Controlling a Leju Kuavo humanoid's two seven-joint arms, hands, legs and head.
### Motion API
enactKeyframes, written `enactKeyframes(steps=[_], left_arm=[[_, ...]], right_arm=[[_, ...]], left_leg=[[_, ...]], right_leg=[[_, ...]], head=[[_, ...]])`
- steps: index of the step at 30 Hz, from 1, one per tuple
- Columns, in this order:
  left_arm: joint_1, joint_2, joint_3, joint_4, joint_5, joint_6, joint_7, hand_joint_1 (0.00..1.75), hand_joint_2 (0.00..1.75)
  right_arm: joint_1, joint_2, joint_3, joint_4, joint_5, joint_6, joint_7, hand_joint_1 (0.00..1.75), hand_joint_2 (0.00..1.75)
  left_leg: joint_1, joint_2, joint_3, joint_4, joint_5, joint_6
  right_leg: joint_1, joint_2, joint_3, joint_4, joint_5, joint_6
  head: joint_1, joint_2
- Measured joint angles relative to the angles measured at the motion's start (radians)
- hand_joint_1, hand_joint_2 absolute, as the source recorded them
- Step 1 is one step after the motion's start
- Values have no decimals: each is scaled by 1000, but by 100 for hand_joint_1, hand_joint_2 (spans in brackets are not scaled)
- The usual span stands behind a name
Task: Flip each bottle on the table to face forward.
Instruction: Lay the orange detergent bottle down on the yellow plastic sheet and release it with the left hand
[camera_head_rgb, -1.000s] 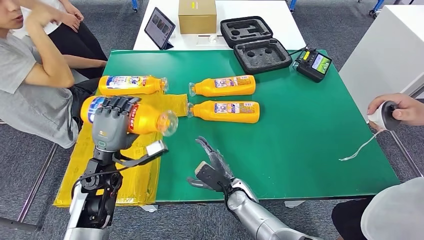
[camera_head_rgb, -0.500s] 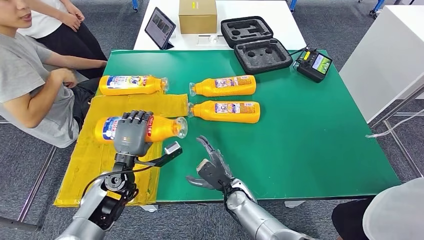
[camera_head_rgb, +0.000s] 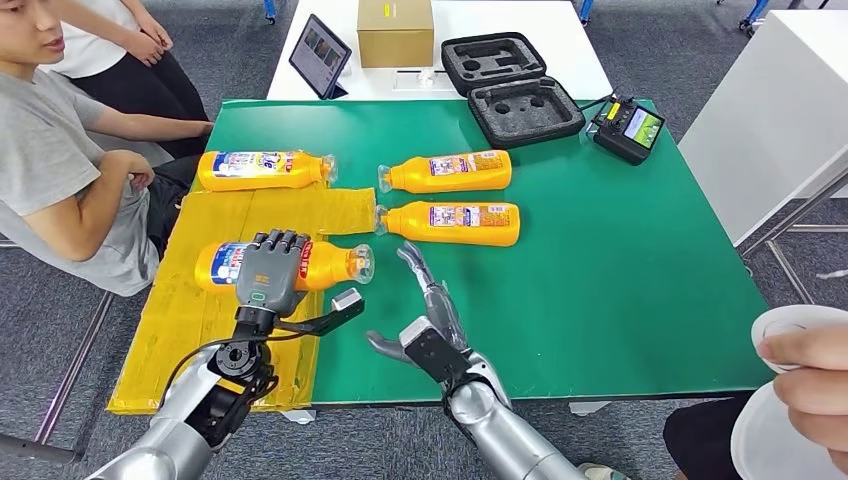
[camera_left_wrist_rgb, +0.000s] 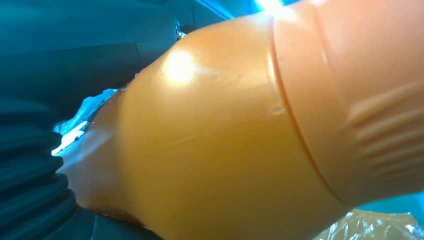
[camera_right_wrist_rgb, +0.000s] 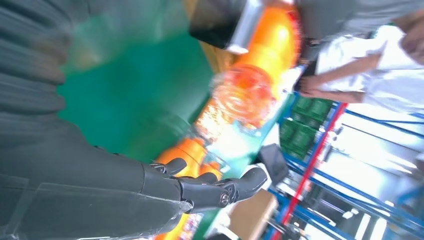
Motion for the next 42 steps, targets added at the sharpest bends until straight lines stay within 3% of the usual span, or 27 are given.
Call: enactKeyframes(steps=[14,22,38,42], left_arm=[[-90,2,33,169,-8,-3,74,175,175],[-137,1,66,267,-4,-34,57,175,175],[-164,-6,118,344,58,-103,-30,174,175],[-173,-6,120,363,66,-130,-42,154,175]], right_arm=[[157,-54,43,-276,51,0,0,0,175],[239,-87,43,-419,56,-34,0,0,175],[266,-118,21,-442,22,-52,0,0,175],[267,-118,1,-440,4,-33,0,0,175]], left_leg=[[0,0,0,0,0,0],[0,0,0,0,0,0],[0,0,0,0,0,0],[0,0,0,0,0,0]], right_leg=[[0,0,0,0,0,0],[0,0,0,0,0,0],[0,0,0,0,0,0],[0,0,0,0,0,0]], head=[[0,0],[0,0],[0,0],[0,0]])
